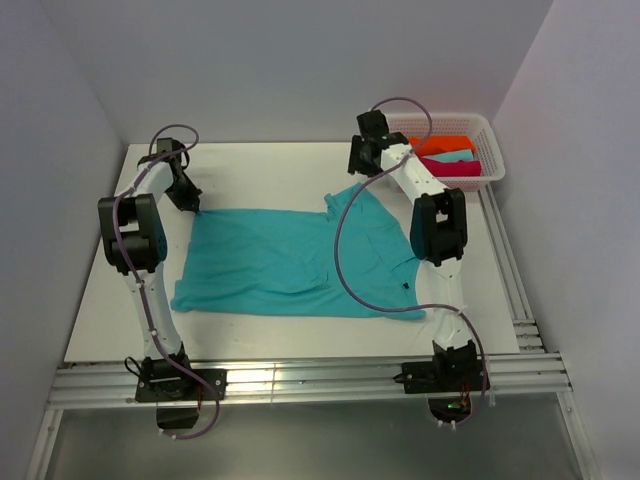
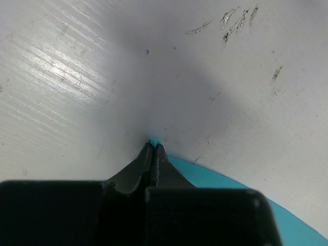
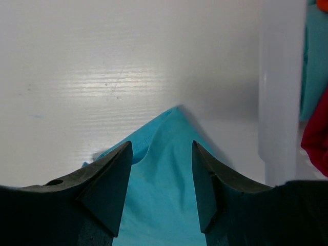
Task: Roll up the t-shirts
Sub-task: Fold the tshirt
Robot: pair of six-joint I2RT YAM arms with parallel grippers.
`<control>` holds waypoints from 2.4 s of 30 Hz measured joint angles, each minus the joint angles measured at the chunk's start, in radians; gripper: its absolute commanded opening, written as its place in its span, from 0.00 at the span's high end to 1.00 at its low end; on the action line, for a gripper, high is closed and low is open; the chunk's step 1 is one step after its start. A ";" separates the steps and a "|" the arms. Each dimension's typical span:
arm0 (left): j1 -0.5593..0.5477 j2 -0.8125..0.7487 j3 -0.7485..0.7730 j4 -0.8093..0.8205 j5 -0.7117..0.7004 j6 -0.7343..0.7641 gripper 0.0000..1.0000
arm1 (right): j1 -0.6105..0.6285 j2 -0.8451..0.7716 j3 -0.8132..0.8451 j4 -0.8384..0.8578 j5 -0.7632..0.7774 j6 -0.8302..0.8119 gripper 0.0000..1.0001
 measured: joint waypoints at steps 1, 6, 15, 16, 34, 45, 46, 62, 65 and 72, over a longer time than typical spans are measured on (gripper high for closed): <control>0.000 0.000 0.000 0.000 -0.002 0.001 1.00 | 0.002 0.012 0.000 0.004 0.004 0.000 0.43; 0.000 0.000 0.000 -0.001 -0.003 0.007 1.00 | 0.017 0.064 0.000 0.003 0.029 0.001 0.45; 0.000 0.000 0.000 -0.002 -0.006 0.016 1.00 | 0.029 0.111 0.002 0.007 0.105 0.027 0.46; 0.000 0.000 0.000 -0.002 -0.006 0.016 1.00 | 0.029 0.113 0.007 0.006 0.113 0.029 0.46; 0.000 0.000 -0.002 -0.001 -0.006 0.026 1.00 | 0.029 0.179 0.097 -0.001 0.124 0.041 0.91; 0.000 -0.002 -0.002 -0.003 -0.007 0.027 1.00 | 0.029 0.179 0.092 0.026 0.126 0.042 1.00; 0.000 -0.003 -0.002 -0.004 -0.008 0.028 1.00 | 0.029 0.178 0.092 0.028 0.126 0.042 1.00; 0.009 -0.098 -0.055 -0.050 -0.032 0.046 1.00 | 0.026 -0.008 -0.037 0.035 0.110 0.056 1.00; 0.009 -0.129 -0.068 -0.050 -0.032 0.046 1.00 | 0.026 -0.046 -0.060 0.034 0.106 0.059 1.00; 0.009 -0.192 -0.123 -0.044 -0.032 0.050 1.00 | 0.025 -0.126 -0.149 0.037 0.087 0.062 1.00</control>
